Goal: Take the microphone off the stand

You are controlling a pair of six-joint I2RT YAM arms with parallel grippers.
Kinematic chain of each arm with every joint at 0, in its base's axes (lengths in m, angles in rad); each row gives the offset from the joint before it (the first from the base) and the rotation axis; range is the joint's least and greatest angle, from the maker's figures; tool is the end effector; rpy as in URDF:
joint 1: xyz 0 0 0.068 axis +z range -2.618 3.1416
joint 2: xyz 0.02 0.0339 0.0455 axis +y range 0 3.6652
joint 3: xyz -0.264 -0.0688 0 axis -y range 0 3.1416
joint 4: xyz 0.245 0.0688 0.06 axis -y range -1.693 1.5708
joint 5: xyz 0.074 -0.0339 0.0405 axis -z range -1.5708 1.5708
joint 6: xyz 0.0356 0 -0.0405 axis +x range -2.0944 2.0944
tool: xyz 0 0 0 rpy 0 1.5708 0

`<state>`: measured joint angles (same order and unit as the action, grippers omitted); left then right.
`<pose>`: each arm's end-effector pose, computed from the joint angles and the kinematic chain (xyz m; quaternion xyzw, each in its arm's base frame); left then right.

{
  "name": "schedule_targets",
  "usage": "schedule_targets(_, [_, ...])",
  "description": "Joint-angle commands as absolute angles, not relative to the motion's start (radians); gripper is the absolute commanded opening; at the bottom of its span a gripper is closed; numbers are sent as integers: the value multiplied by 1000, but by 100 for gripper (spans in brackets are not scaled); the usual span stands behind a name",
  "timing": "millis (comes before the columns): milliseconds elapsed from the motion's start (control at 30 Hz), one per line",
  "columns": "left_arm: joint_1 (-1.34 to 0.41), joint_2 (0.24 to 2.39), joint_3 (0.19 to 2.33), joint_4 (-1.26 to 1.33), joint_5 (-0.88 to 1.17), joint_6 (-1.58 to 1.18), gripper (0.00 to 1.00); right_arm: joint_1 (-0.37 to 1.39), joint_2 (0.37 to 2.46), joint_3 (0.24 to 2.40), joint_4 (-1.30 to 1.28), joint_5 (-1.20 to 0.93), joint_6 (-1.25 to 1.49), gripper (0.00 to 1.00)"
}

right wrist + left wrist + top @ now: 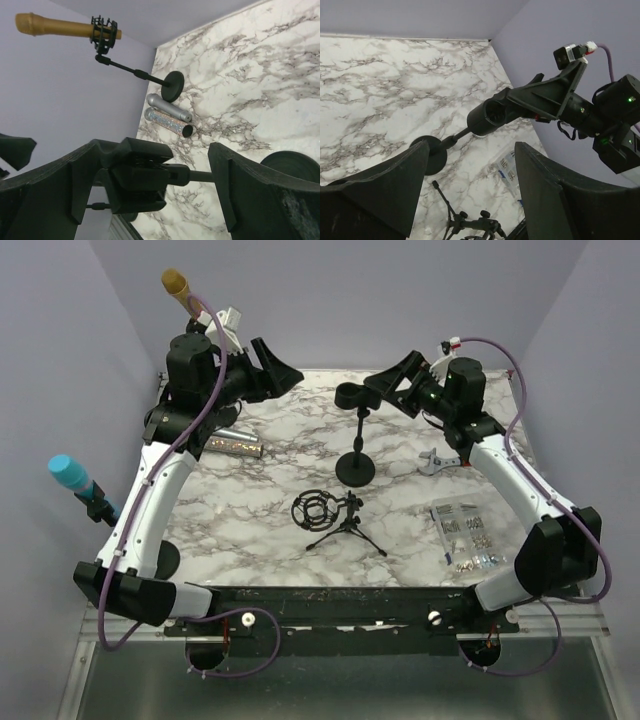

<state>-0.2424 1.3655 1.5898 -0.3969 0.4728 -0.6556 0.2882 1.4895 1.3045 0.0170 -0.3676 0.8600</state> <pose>0.2833 -0.0867 0.4668 -0.0051 0.7592 -0.4331 0.4858 0.3378 0.1135 0.3726 0.0987 0.7538 0.4618 0.4569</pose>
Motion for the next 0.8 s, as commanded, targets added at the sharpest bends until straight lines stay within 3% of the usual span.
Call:
schedule_targets(0, [-308, 1293, 1590, -457, 348, -487, 72, 288, 1523, 1258, 101, -450, 886, 100])
schedule_targets(433, [-399, 1076, 1381, -412, 115, -310, 73, 288, 1551, 1081, 76, -369, 805, 99])
schedule_targets(767, [-417, 1081, 1339, -380, 127, -323, 73, 288, 1618, 982, 132, -377, 794, 99])
